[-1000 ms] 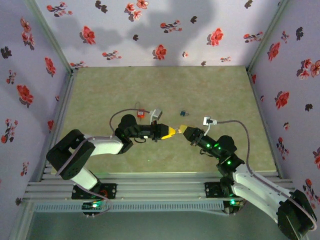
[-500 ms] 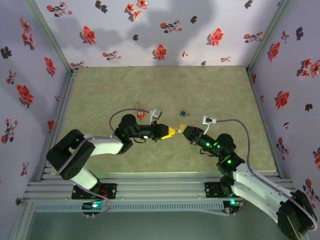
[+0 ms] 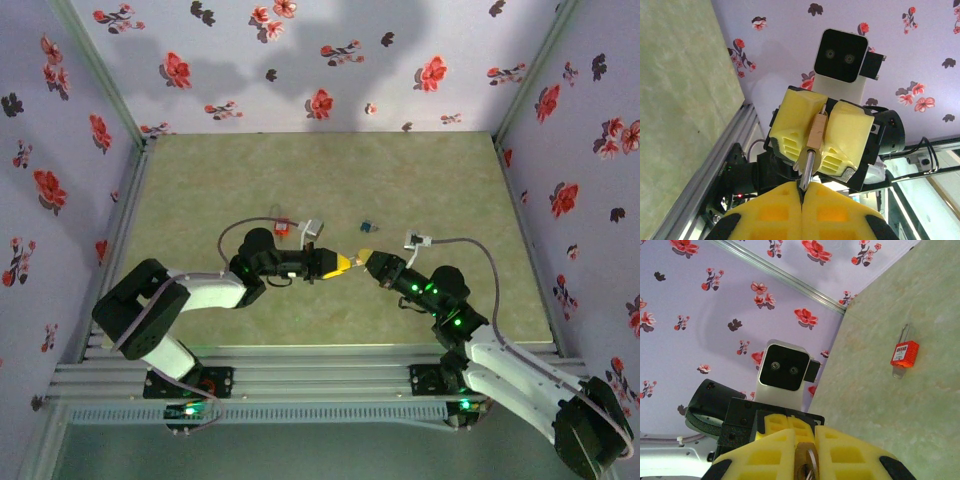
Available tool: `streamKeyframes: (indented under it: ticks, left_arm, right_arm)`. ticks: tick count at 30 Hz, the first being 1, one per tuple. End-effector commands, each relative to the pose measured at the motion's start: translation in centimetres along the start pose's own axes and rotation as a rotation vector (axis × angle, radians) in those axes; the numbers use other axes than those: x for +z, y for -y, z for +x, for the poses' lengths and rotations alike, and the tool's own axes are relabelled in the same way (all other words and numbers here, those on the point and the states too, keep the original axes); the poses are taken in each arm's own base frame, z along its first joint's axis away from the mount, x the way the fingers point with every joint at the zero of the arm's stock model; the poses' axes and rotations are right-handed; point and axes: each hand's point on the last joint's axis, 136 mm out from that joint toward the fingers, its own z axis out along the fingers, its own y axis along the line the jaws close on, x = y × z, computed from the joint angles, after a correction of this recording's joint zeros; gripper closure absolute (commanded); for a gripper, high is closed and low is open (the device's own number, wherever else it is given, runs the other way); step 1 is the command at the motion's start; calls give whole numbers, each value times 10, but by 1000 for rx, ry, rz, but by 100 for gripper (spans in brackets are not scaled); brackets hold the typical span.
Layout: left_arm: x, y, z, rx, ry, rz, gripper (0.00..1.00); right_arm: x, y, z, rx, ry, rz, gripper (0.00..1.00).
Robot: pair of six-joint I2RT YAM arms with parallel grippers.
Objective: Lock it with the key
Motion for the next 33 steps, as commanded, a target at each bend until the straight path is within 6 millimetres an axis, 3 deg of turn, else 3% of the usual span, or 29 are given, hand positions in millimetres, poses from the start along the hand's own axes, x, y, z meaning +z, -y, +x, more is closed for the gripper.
streamKeyframes:
  ticks: [1, 33]
  left_arm:
    - [9, 19, 5, 69, -26, 28, 100]
    - [14, 30, -6, 102, 29, 47, 100]
  right_arm:
    - [3, -29, 3, -1, -38, -87, 100]
    - [12, -15, 27, 25, -72, -62, 100]
